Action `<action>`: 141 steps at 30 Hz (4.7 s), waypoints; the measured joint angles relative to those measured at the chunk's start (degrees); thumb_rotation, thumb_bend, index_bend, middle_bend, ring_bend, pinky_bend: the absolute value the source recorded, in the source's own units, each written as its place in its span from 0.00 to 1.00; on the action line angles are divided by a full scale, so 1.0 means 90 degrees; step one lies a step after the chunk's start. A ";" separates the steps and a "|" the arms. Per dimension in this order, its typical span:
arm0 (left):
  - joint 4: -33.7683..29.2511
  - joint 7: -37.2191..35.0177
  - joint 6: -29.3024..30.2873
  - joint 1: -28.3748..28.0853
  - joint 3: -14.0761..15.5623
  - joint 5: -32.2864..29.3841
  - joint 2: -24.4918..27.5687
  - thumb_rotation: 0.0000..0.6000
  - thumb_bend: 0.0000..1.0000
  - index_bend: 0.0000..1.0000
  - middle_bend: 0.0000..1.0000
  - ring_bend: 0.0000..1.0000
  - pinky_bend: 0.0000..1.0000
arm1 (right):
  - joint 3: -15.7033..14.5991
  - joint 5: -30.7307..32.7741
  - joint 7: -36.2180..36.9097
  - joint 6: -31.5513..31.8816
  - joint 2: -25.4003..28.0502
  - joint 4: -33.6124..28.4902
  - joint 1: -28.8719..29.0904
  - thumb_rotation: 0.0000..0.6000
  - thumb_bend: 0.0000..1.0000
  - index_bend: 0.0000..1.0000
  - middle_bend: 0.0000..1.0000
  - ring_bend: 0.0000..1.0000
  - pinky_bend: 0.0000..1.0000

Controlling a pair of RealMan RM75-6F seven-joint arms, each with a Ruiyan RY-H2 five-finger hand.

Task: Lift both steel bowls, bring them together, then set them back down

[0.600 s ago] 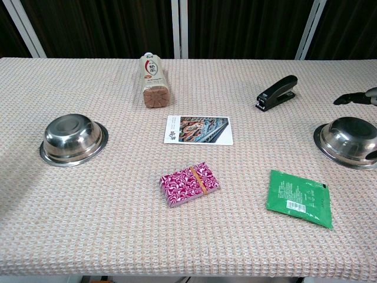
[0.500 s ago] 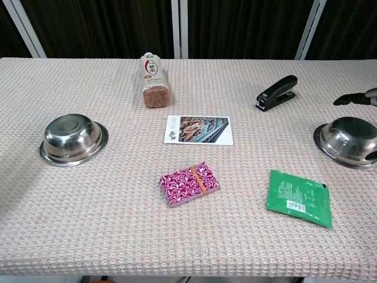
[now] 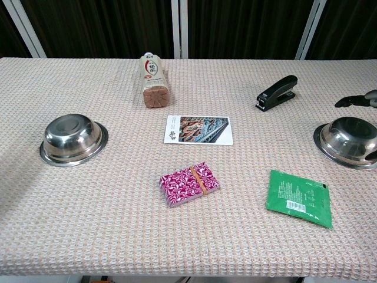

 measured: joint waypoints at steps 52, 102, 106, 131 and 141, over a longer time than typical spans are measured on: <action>0.1370 -0.1097 -0.3049 -0.2032 -0.0498 -0.1255 -0.0730 1.00 0.00 0.04 0.06 0.01 0.13 | 0.2480 -0.2972 1.0681 0.1882 -0.0151 -0.0675 -0.1698 1.00 0.18 0.69 0.55 0.51 0.47; 0.2472 -0.5025 -0.2896 -0.2720 -0.0862 -0.1045 -0.1408 1.00 0.05 0.56 0.55 0.45 0.55 | 0.2146 -0.3207 1.0591 0.1372 -0.0685 -0.0112 -0.1572 1.00 0.18 0.70 0.55 0.51 0.48; 0.2369 -0.6915 -0.2300 -0.2590 -0.1203 -0.0841 -0.1584 1.00 0.05 0.58 0.57 0.47 0.56 | 0.2040 -0.3294 1.0780 0.1217 -0.1048 0.0073 -0.1444 1.00 0.19 0.70 0.55 0.51 0.48; 0.2635 -0.6657 -0.1532 -0.3666 -0.2346 -0.0988 -0.3544 1.00 0.09 0.60 0.58 0.48 0.56 | 0.2797 -0.3389 1.1339 0.0236 -0.2834 0.1066 0.0594 1.00 0.20 0.71 0.55 0.52 0.49; 0.2910 -0.6472 -0.1617 -0.3897 -0.2336 -0.0980 -0.3756 1.00 0.10 0.61 0.59 0.49 0.57 | 0.2895 -0.3372 1.1316 -0.0080 -0.3059 0.1278 0.1044 1.00 0.21 0.71 0.55 0.52 0.49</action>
